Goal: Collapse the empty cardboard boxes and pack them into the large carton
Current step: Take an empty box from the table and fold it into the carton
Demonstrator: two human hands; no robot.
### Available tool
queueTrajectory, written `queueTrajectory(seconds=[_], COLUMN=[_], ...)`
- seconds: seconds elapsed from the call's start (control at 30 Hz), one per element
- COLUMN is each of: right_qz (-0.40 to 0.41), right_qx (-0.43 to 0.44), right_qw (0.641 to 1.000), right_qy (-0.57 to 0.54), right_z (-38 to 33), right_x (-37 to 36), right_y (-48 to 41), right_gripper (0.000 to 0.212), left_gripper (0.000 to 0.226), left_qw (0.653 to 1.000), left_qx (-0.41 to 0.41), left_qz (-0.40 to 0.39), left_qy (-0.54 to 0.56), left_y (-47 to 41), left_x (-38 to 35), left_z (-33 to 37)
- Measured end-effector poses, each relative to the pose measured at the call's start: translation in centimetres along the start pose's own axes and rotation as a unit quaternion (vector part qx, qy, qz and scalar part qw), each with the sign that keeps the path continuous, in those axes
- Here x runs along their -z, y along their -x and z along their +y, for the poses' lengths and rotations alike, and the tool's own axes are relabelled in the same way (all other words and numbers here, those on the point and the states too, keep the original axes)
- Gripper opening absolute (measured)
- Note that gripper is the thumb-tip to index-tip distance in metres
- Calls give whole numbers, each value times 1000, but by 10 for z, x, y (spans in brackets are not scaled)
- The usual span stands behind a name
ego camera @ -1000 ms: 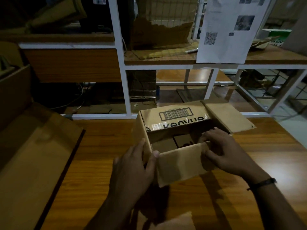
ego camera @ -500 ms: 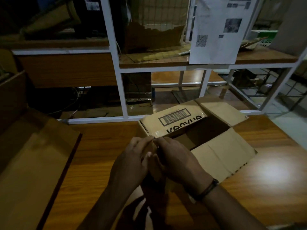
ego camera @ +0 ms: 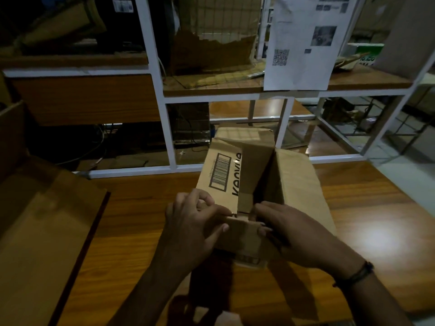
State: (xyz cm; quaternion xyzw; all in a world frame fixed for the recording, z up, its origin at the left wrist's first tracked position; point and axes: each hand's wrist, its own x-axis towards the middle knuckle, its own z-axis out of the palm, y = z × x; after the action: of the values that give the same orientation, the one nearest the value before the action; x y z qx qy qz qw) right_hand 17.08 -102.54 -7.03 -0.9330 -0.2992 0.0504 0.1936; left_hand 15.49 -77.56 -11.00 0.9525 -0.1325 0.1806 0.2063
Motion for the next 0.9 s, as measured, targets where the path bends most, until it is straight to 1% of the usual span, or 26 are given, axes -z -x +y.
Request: queueTrajectory(seconds=[0.07,0.17,0.23,0.3,0.4,0.43,0.5,0.57,0.6,0.67,0.73,0.8,0.87,0.9], right_qz=[-36,-33,-31,-46,-37,-25,9,71,101,139,154,128,64,42], right_qx=[-5,-41,-63,-84,-109,-118,-137,-142,-137,-100,-16,69,103,104], right_qw=[999,999,997,995,991,988,982,974,967,952,950,967,985,989], right_qy=[0,10,4,0,-70,-99,-127,-160,-191,-252,-270,-210,-125,-101], right_z=[9,24,28,24,6,-1,-11,-15,-16,-20,-25,-29,-29,-27], right_x=[14,33,37,34,21,15,5,0,1,9,18,24,25,24], right_y=[5,12,11,7,1,-1,-5,-9,-10,-10,-7,-2,2,3], right_gripper=[23,33,36,35,41,48,70,88,92,90,79,63,58,57], left_gripper=[35,40,42,43,42,42,44,57,65,72,71,66,53,47], left_qw=[999,996,995,995,993,991,985,970,964,955,946,939,935,939], left_qx=[-33,-74,-64,-42,0,15,51,83,86,71,61,49,25,9], left_qz=[-11,-32,-34,-22,22,36,67,87,93,102,123,173,239,267], left_qy=[10,31,70,90,118,127,151,209,235,267,295,293,261,218], left_y=[0,-1,-2,-2,0,2,8,16,21,26,26,19,8,2], left_x=[4,7,5,0,-10,-13,-18,-20,-21,-22,-17,-9,4,11], left_z=[1,3,6,12,25,30,43,58,64,72,75,76,70,65])
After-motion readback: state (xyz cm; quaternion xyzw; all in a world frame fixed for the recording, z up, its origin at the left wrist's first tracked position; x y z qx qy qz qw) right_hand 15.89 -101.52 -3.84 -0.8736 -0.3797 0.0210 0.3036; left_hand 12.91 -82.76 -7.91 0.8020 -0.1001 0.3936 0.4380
